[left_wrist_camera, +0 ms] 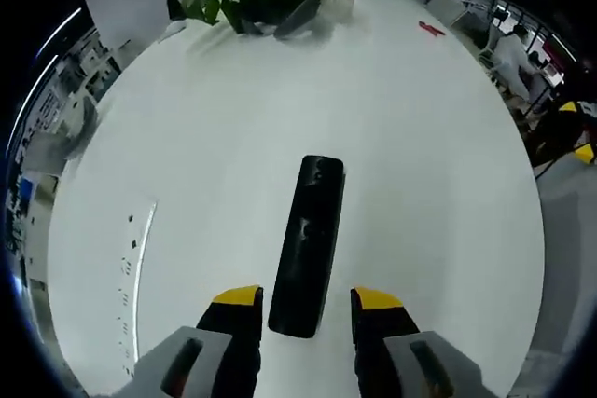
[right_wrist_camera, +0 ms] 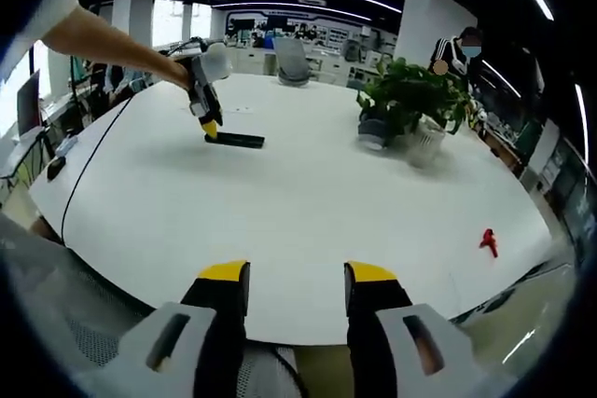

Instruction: Press the specified remote control buttons in sequence, fully releasing each button before pressing the next.

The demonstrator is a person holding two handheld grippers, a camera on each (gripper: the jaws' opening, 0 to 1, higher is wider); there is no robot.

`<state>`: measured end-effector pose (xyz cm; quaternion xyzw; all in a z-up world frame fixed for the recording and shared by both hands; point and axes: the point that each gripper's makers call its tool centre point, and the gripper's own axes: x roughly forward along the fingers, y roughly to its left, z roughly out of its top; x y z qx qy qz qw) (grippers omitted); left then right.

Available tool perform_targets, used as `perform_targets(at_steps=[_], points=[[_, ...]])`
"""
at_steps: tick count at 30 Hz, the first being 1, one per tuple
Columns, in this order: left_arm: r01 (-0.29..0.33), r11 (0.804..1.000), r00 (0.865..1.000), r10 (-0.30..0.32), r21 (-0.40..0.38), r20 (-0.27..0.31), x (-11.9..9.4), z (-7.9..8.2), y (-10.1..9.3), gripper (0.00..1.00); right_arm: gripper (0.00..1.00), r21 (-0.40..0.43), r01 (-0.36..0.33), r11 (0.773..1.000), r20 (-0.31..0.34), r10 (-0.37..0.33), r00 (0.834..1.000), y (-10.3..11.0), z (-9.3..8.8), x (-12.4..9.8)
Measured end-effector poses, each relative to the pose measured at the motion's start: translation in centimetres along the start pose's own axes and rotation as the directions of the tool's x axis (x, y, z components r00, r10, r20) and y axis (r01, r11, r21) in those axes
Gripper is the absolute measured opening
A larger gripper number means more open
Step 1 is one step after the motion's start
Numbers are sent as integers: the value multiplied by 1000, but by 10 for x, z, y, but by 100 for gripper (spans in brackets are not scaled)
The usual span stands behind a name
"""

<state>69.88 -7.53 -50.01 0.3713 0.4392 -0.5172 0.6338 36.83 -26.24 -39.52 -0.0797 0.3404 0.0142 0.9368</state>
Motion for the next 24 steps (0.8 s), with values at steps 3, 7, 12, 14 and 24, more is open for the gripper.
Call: perform_targets(at_steps=[3,7,12,14,24], points=[[8,1000,1000,-8,-2,-12,4,-1,0,38,39,-4,1,1000,-1,-1,1000,0,0,0],[0,1000,999,1,15,-42,10,-5,1,36,39,-5,2,1000,0,-2,1000,-1,0,0],[7,1000,998,-6,7,-58,16,-8,1,35,39,-3,1,1000,2,-1,1000,0,0,0],[8,1000,998,-7,10,-68,17,-10,0,34,39,-3,0,1000,0,0,1000,0,0,0],[13,999,997,-10,34,-75,16,-12,-2,24,39,-2,3,1000,2,-3,1000,-1,0,0]])
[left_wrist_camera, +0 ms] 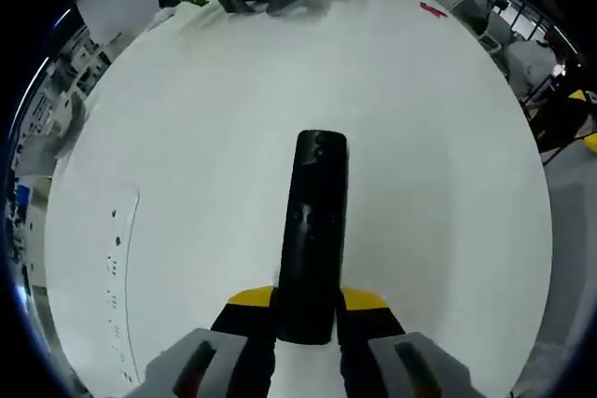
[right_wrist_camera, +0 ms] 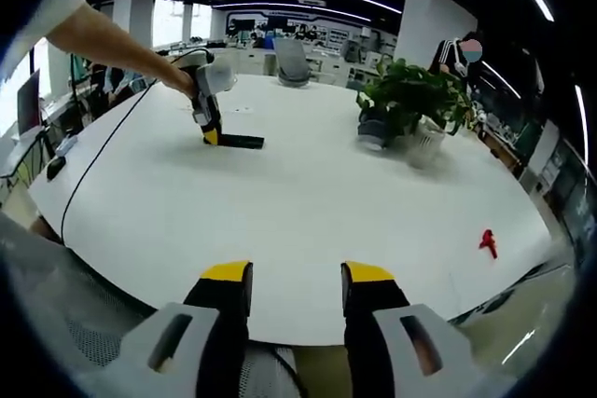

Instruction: Press the specified remote control buttons in sequence, fully releasing each button before pressing the next.

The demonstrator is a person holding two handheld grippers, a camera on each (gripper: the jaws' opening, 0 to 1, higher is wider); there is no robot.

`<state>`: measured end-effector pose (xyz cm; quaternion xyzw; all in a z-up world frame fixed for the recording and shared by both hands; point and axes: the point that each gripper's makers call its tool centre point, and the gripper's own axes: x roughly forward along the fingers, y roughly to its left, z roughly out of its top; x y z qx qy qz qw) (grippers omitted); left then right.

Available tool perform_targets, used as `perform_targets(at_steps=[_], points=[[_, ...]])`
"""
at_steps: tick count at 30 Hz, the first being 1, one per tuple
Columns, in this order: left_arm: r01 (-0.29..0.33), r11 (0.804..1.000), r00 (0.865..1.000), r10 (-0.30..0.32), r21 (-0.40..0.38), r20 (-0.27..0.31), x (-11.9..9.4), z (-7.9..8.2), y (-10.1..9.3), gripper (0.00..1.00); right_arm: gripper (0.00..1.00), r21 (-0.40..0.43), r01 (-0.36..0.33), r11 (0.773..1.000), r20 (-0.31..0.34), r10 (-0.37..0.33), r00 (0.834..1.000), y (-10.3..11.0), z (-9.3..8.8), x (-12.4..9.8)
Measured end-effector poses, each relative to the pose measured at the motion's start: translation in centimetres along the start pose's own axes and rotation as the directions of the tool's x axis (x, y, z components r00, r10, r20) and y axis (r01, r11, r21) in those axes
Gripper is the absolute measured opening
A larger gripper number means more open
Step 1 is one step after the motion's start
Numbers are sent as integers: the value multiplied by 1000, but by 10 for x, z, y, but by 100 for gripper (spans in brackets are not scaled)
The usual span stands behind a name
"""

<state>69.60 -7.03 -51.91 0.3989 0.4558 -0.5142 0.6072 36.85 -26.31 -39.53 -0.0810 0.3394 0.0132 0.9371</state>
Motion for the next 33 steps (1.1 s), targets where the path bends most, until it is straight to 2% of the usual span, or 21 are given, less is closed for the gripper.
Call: perform_targets(at_steps=[4,10,13,18,27,33], points=[[-9,1000,1000,9,0,18,0,-1,-1,24,39,2,-3,1000,1,3,1000,0,0,0],[-15,999,999,13,42,37,-1,0,-7,24,38,2,-2,1000,9,2,1000,0,2,-1],[-3,999,1000,2,44,15,-1,0,-10,24,38,3,0,1000,8,0,1000,0,2,-1],[-29,996,999,30,84,-9,-1,0,-14,24,39,7,5,1000,18,-5,1000,-2,3,-2],[-22,997,998,26,75,-63,-2,-5,-26,23,39,13,4,1000,30,-4,1000,-1,6,-3],[-46,994,997,53,103,-64,-4,-8,-32,24,38,10,-2,1000,33,1,999,0,6,-3]])
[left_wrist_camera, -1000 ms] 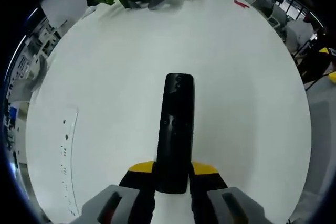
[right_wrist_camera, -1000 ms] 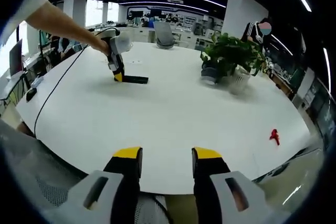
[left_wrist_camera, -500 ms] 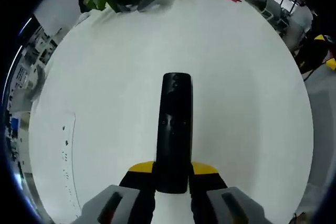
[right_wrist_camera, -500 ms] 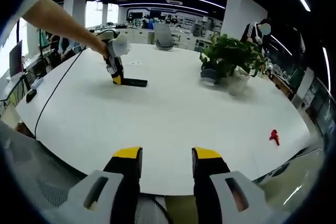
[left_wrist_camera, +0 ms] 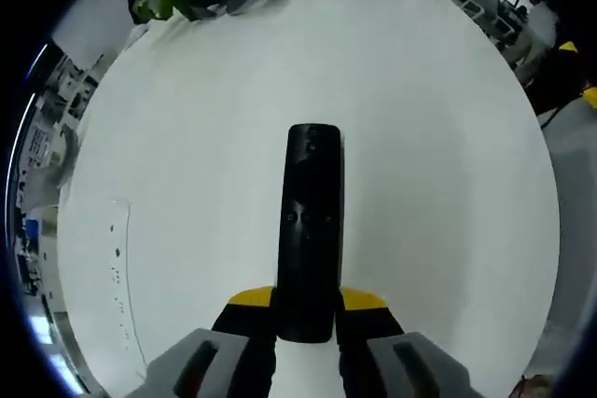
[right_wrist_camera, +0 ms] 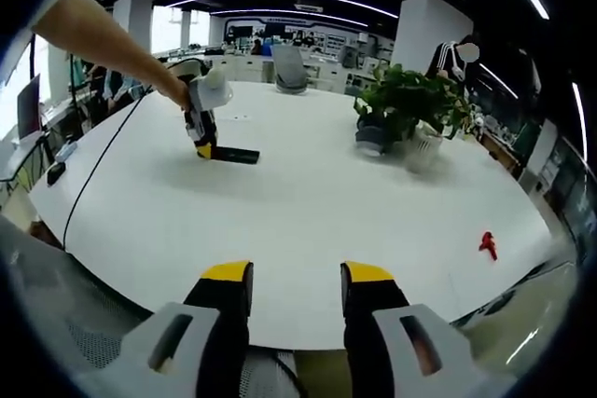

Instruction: Press the specified remote control buttons in sequence, fully releasing each button before pressing the next.

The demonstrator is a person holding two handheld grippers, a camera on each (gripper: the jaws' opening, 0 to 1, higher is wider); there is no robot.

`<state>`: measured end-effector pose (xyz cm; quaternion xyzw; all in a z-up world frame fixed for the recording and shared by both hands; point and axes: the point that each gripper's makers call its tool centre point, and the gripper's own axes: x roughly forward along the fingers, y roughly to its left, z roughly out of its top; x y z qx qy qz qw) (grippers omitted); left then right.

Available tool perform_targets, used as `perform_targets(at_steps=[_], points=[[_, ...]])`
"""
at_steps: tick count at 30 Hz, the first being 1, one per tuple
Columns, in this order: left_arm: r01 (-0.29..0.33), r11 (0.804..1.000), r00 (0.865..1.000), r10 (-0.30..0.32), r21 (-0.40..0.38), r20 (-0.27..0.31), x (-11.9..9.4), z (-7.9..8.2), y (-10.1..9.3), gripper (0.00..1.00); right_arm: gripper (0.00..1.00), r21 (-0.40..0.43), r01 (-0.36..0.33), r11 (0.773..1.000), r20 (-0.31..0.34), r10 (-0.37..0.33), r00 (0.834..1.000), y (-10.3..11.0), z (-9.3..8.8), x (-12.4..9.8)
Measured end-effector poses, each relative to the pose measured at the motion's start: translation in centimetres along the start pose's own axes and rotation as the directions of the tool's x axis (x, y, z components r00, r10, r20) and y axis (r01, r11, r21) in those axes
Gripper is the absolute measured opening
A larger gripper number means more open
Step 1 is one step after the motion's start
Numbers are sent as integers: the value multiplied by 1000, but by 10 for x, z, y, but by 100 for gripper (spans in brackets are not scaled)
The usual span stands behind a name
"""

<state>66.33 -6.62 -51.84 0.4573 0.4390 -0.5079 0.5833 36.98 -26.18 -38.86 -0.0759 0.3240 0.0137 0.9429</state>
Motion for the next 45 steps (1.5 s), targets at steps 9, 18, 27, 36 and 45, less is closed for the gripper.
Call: perform_targets(at_steps=[9,18,27,36,45], points=[[14,1000,1000,-14,-20,-4,-2,-5,-14,24,37,1,-1,1000,4,1,1000,0,1,0],[30,999,999,-31,-14,-14,0,-9,-23,24,37,6,2,1000,9,-3,1000,-1,1,-1],[34,999,998,-32,33,-57,-1,-13,-45,24,36,10,4,1000,18,-4,1000,-2,3,-1],[46,999,997,-45,18,-62,-5,-20,-69,24,36,14,1,1000,23,-1,1000,-1,4,-2],[26,999,999,-25,20,-45,-7,-24,-84,23,35,16,-1,1000,37,1,999,-1,6,-4]])
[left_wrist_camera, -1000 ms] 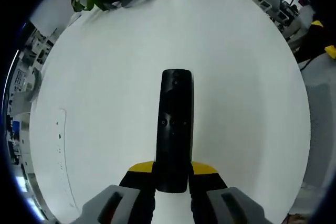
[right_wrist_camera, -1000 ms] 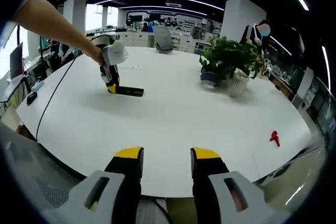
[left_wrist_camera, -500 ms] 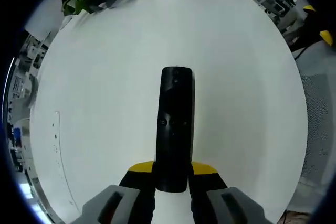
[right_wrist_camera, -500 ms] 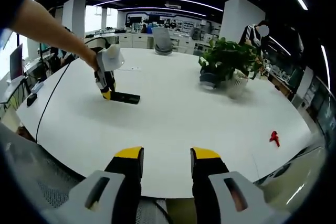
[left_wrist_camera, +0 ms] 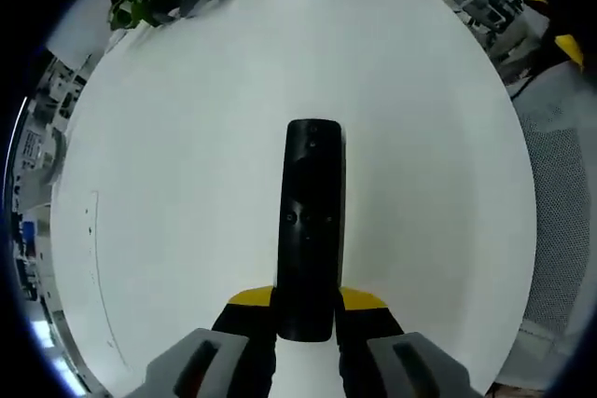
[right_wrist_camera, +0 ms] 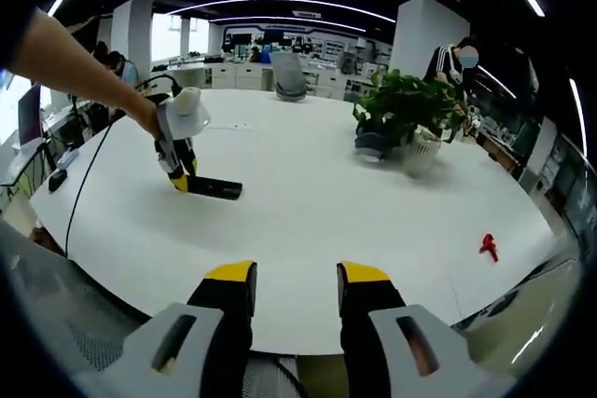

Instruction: Press the specified remote control buttons in sequence, fully releasing each button before pressing the next.

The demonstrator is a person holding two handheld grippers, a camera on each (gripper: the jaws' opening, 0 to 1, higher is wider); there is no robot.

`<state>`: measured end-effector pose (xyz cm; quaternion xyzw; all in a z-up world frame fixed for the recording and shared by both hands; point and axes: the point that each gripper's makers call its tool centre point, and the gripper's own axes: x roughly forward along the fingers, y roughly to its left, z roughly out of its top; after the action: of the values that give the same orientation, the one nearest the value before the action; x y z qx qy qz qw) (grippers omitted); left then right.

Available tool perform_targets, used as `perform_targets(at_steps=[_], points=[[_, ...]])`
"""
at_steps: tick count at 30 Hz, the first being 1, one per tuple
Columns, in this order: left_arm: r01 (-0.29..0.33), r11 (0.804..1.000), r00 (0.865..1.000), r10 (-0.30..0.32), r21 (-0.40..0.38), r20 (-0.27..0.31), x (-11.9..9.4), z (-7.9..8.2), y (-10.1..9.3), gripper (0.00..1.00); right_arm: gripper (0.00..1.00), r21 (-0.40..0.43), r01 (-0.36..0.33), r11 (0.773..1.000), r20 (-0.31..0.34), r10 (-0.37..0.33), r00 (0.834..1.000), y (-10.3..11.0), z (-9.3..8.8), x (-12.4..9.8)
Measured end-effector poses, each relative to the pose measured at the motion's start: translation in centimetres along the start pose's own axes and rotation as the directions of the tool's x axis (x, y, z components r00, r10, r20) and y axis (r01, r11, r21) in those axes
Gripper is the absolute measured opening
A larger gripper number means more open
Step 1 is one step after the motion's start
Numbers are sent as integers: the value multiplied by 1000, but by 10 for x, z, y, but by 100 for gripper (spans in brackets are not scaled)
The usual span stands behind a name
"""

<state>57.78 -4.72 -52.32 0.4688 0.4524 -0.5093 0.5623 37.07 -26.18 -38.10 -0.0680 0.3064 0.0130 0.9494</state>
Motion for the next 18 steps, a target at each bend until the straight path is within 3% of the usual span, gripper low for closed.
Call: perform_targets(at_steps=[8,18], points=[[-18,999,999,19,-36,36,-3,-3,-14,23,35,-4,-10,1000,-1,10,1000,2,0,0],[4,997,998,1,-71,61,-5,-7,-36,23,33,1,-14,1000,8,14,1000,3,2,-1]])
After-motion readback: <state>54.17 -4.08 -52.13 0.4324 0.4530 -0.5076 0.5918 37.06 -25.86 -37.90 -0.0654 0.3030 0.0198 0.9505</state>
